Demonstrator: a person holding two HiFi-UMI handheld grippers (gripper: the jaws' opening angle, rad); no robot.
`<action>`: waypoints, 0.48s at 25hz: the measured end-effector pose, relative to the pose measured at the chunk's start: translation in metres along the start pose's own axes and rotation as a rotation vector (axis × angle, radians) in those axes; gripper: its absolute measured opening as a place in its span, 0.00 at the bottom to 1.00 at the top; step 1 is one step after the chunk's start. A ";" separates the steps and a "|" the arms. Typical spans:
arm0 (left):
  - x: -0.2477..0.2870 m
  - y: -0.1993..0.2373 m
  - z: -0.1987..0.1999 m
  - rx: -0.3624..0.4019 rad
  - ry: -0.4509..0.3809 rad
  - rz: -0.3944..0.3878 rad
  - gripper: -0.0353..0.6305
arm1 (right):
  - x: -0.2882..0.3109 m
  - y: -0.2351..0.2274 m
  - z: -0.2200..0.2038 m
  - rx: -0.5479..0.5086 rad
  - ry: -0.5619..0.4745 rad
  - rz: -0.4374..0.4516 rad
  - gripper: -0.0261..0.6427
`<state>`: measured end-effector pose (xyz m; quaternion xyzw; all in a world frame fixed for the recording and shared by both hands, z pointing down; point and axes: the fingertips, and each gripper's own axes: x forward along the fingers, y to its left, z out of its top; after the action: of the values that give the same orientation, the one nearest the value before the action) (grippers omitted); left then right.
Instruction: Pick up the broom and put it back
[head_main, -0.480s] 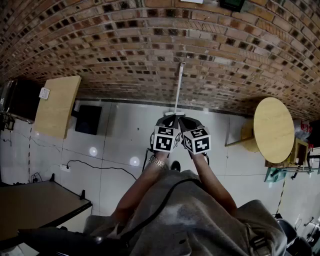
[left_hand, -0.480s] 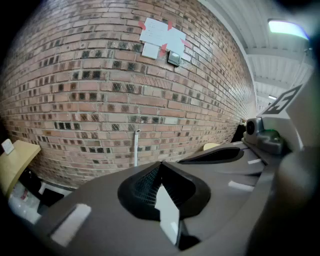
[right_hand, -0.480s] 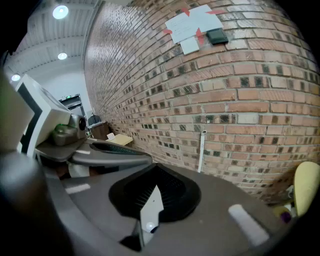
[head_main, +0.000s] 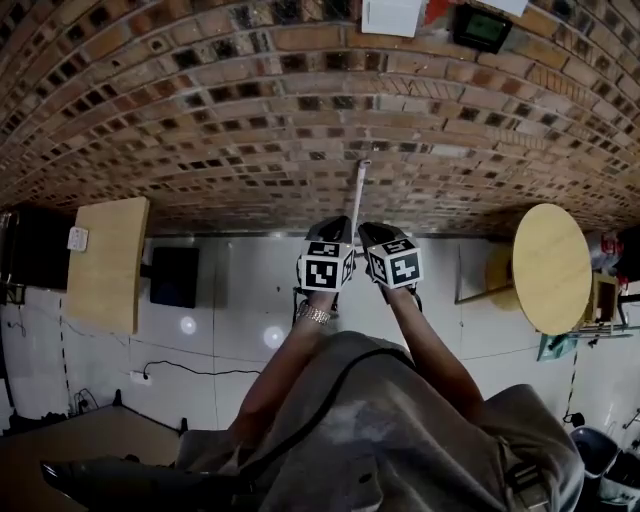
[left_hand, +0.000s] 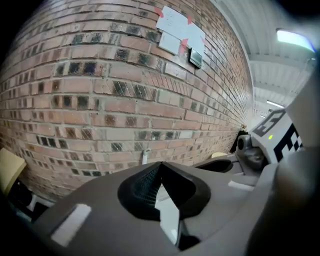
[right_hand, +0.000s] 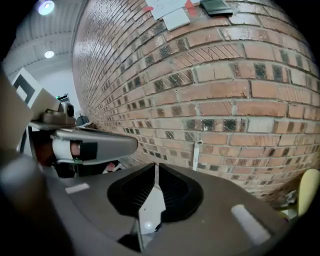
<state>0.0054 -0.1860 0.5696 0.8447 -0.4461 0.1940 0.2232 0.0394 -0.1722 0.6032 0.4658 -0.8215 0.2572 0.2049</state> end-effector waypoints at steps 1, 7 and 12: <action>0.006 0.010 0.012 -0.001 -0.007 -0.005 0.05 | 0.012 -0.006 0.009 0.007 0.003 -0.007 0.07; 0.044 0.054 0.043 0.004 0.009 -0.037 0.05 | 0.084 -0.047 0.028 0.119 0.051 -0.018 0.19; 0.067 0.071 0.052 -0.022 0.034 -0.053 0.05 | 0.128 -0.091 0.027 0.142 0.121 -0.050 0.28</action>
<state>-0.0127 -0.2949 0.5763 0.8502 -0.4219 0.1975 0.2452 0.0549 -0.3125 0.6770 0.4830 -0.7756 0.3371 0.2269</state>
